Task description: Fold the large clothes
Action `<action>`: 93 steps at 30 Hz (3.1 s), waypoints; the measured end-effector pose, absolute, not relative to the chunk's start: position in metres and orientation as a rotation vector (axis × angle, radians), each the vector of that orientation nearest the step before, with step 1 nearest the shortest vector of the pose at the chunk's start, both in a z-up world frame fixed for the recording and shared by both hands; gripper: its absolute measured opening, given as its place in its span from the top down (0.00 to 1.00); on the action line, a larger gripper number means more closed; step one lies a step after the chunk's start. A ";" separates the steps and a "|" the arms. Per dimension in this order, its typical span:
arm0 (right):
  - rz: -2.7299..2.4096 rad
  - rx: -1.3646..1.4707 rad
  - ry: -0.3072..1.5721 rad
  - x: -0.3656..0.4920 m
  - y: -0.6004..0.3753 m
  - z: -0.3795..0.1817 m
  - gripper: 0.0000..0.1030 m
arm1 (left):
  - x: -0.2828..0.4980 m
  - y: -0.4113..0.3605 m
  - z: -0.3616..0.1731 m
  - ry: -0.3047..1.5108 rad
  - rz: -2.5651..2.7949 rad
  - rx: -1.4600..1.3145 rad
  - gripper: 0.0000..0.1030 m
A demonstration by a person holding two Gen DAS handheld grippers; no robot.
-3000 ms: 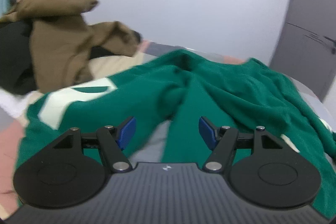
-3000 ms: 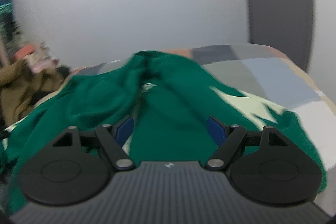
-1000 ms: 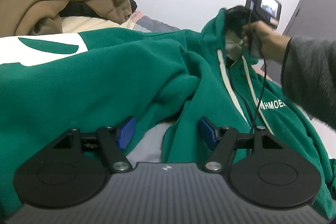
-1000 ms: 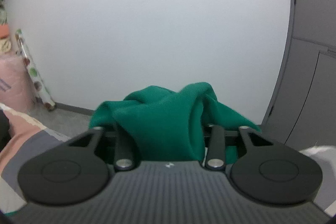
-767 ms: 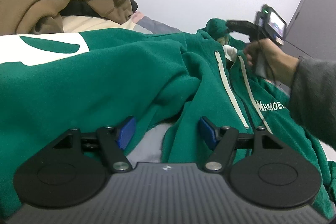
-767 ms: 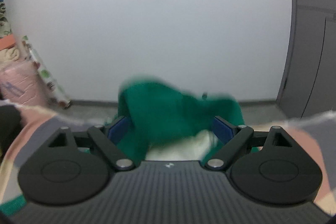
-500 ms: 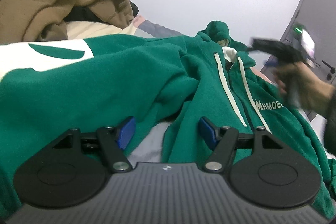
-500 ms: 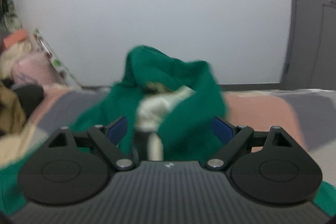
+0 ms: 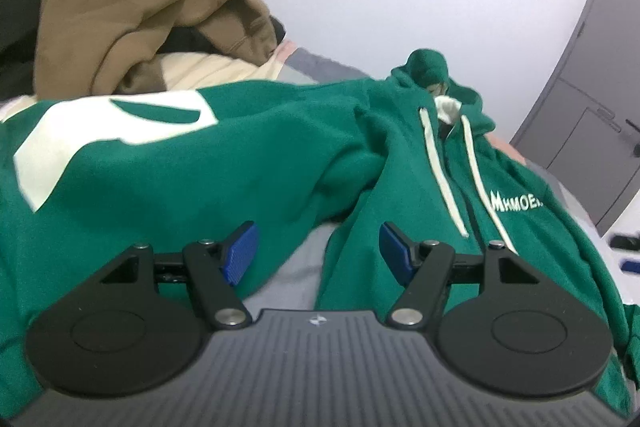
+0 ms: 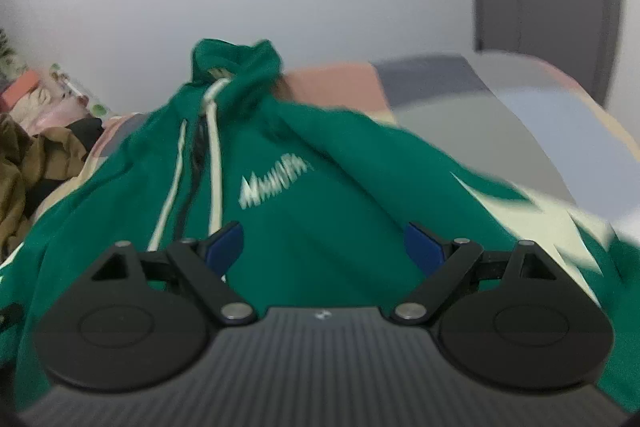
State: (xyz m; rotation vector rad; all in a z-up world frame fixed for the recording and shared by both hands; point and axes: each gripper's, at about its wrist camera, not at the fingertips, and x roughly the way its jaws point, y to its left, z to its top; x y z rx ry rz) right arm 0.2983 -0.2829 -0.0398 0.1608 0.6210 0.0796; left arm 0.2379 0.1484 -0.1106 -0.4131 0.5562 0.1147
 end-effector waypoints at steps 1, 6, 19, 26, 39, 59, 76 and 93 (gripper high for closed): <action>0.070 0.163 0.616 0.288 -0.291 -0.042 0.14 | 0.235 0.148 -0.110 0.560 0.119 -0.409 0.30; -0.020 0.182 0.569 0.249 -0.334 -0.058 0.14 | 0.212 0.144 -0.097 0.548 0.176 -0.359 0.30; -0.253 0.243 0.507 0.233 -0.400 -0.050 0.14 | 0.162 0.207 -0.071 0.508 0.488 -0.410 0.27; -0.334 0.083 0.607 0.241 -0.414 -0.072 0.13 | 0.178 0.214 -0.090 0.602 0.563 -0.391 0.18; -0.291 -0.173 0.820 0.256 -0.407 -0.109 0.27 | 0.181 0.217 -0.112 0.709 0.681 -0.254 0.39; -0.463 -0.090 0.472 0.298 -0.560 0.042 0.74 | 0.212 0.365 -0.003 0.636 0.935 0.040 0.91; -0.585 0.131 0.627 0.412 -0.642 -0.078 0.71 | 0.288 0.446 -0.075 0.749 1.036 -0.054 0.90; -0.306 0.283 0.495 0.305 -0.544 0.013 0.31 | 0.197 0.324 -0.030 0.695 0.746 -0.246 0.40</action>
